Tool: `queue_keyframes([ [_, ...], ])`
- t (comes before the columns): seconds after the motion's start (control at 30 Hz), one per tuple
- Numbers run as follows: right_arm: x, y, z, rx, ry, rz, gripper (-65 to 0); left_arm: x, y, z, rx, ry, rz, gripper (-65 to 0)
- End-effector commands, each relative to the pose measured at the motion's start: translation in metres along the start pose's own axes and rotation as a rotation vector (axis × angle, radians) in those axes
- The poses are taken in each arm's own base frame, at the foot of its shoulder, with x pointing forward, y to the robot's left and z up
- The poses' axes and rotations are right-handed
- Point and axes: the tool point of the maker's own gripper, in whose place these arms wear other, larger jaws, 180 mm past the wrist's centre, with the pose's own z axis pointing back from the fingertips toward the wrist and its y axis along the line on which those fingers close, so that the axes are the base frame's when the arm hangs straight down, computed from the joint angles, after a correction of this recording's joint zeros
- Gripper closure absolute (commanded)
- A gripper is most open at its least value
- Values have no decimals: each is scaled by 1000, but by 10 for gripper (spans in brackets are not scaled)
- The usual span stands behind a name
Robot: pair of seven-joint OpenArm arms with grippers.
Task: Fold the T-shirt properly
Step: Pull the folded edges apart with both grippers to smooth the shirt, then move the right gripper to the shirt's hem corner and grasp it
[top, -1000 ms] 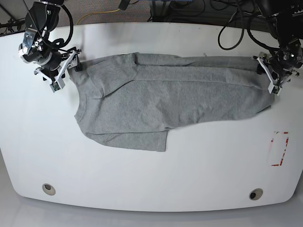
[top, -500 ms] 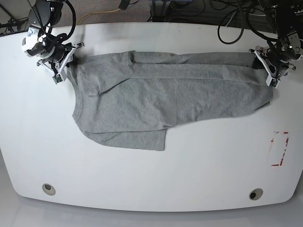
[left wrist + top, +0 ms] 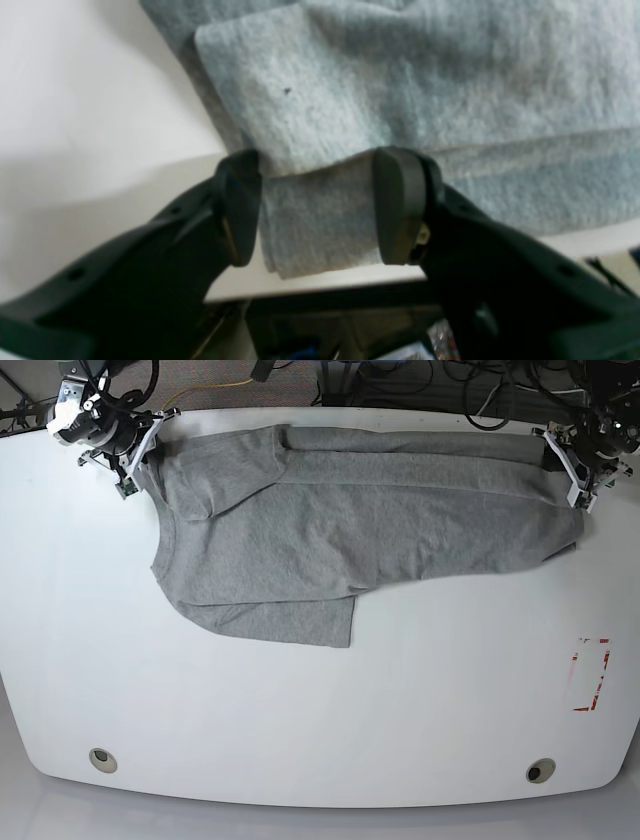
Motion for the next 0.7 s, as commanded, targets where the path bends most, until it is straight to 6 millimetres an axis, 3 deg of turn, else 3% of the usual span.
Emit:
queue_keyframes([
  [0.0, 5, -6, 6, -20, -11, 21, -95, -16, 6, 3, 27, 81, -25, -332],
  [0.17, 8, -5, 7, -19, -21, 23, -266, -3, 5, 6, 15, 22, 3, -333],
  [0.3, 24, -4, 14, -35, -65, 50, -417, 34, 6, 21, -12, -131, 50, -336],
  [0.57, 46, -7, 23, -64, -122, 80, -430, 73, 38, 45, 55, -201, 110, -337],
  [0.67, 57, -19, 27, -95, -154, 68, -430, 86, 53, 50, 101, -221, 124, -337],
])
